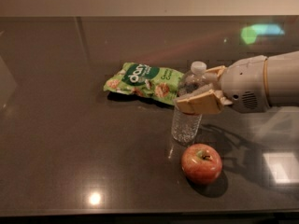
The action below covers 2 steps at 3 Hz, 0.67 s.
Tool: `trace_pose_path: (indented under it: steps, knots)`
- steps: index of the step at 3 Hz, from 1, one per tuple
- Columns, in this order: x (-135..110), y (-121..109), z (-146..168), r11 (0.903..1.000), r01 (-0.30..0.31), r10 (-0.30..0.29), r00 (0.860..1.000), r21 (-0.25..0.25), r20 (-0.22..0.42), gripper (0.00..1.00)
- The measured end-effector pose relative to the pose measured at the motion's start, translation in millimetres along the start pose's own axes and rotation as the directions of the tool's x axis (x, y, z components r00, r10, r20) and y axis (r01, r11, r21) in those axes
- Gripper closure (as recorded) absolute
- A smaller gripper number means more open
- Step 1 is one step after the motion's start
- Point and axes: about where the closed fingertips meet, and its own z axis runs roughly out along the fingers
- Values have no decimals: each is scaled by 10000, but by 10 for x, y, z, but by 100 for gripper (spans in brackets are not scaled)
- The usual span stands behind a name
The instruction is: Move water bottle near apple
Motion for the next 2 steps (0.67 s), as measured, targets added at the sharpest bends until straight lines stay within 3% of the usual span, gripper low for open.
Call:
trace_pose_path:
  steps: [1,2]
  knots:
    - [10,-11,7,10000,29,-29,10000,71,71,0]
    - [10,-10,7,10000,30,-31,10000,71,70,0]
